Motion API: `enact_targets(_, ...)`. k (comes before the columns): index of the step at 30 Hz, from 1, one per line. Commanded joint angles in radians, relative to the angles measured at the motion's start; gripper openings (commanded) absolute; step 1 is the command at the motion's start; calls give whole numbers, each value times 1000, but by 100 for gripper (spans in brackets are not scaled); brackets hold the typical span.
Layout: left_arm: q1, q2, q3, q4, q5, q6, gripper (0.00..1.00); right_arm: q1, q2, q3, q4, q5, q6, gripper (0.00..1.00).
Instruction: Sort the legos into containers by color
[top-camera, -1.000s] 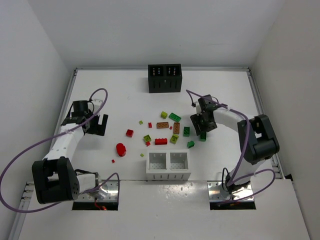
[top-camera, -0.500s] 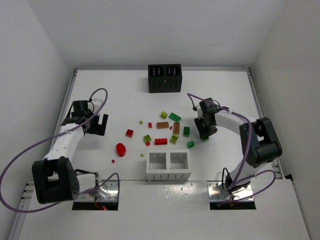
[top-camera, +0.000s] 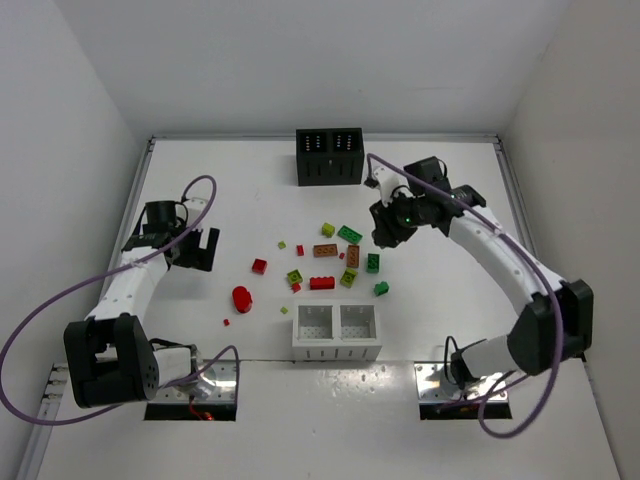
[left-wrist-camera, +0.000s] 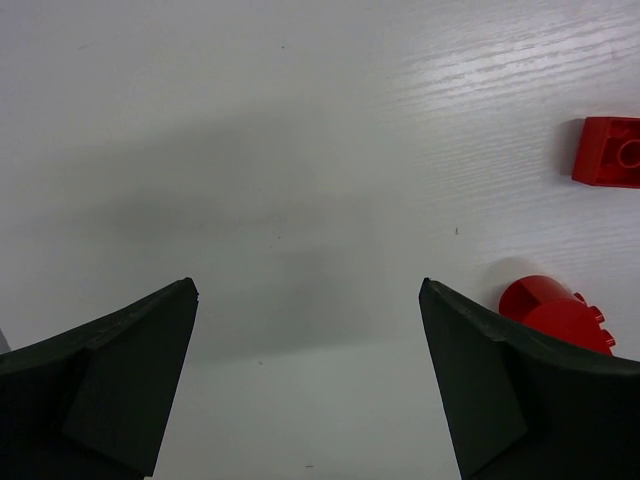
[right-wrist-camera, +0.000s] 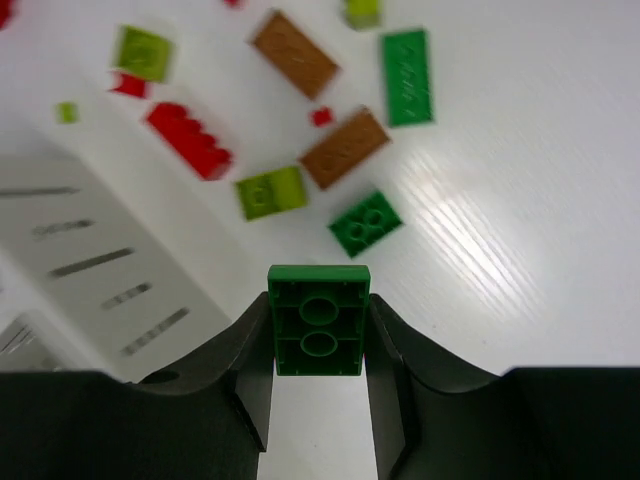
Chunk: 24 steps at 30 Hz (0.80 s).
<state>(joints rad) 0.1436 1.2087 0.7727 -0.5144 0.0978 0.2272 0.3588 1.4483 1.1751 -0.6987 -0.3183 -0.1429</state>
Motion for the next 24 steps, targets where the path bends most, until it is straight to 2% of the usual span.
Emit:
enact_targets(1,-2,-11,14,19,60,8,100,80,-91,41,-143,-166,-130,0)
enact_targets(6,-2,-1,33,28,82,8,100,257,-158,23,-165,-188,-164,0)
enact_targets(12,-12,-1,42,28,82,8,100,443,-177,-21,-166,-143,-210,0)
enact_targets(18,-12,-14,42,28,91,18,100,552,-177,-90,-166,-105,-231,0)
enact_targets(24,-12,-55,42,10,91,27,100,588,-186,-123,-136,-59,-231,3)
